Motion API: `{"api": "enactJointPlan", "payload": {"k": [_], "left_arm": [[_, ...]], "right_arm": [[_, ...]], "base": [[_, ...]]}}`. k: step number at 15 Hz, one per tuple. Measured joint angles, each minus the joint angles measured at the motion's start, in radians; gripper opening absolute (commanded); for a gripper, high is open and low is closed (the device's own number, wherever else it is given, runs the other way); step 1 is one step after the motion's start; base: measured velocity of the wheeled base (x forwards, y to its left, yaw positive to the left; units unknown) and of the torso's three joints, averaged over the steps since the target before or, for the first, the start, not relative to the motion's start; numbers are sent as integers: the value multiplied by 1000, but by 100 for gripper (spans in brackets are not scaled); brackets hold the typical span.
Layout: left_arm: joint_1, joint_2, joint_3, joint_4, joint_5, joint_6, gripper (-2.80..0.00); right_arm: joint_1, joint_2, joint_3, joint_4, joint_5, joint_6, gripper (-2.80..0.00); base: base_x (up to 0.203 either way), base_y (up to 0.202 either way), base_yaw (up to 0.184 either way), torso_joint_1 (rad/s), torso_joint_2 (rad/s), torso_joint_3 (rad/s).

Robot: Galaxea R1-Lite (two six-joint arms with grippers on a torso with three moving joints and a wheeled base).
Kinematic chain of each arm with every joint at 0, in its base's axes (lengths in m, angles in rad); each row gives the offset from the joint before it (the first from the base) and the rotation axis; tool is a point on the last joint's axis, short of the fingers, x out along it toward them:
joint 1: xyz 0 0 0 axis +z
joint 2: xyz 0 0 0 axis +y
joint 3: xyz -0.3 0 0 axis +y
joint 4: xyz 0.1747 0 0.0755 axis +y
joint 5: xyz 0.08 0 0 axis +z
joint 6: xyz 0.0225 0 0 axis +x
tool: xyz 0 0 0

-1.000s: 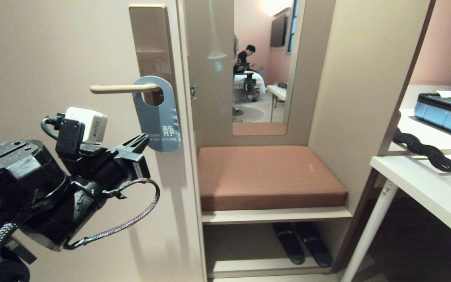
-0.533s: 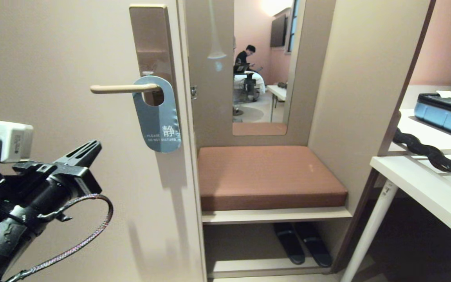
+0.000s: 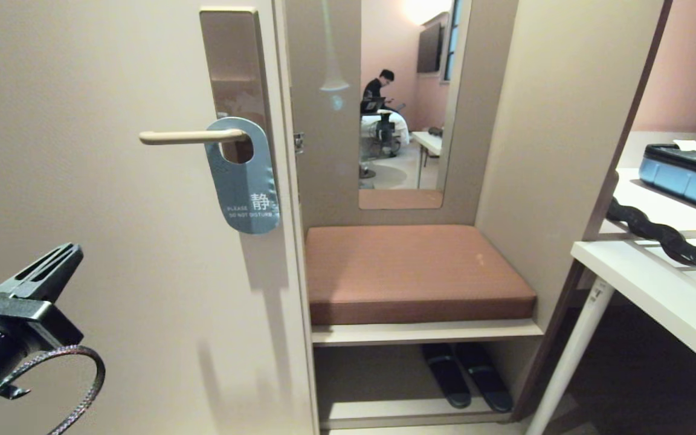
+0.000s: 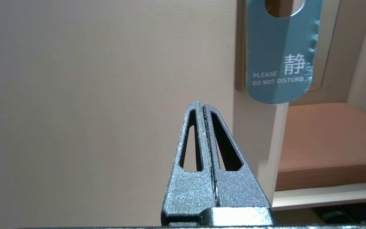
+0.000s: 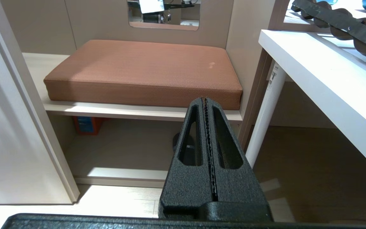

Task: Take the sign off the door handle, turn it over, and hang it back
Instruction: Take down the sign

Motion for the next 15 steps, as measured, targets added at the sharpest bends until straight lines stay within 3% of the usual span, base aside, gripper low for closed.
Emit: {"api": "enactJointPlan", "payload": {"k": [7,11,15], "left_arm": [[6,-128,112,14,22,-3,-280],[19,-247,127,162,20,-5,-280],[126,-409,129,381,-7,-24,-280]], "right_arm": [[0,0,0,0,0,0,-280],[0,0,0,0,0,0,-280],[0,0,0,0,0,0,-280]], "base": [[0,0,0,0,0,0],[0,0,0,0,0,0],[0,0,0,0,0,0]]}}
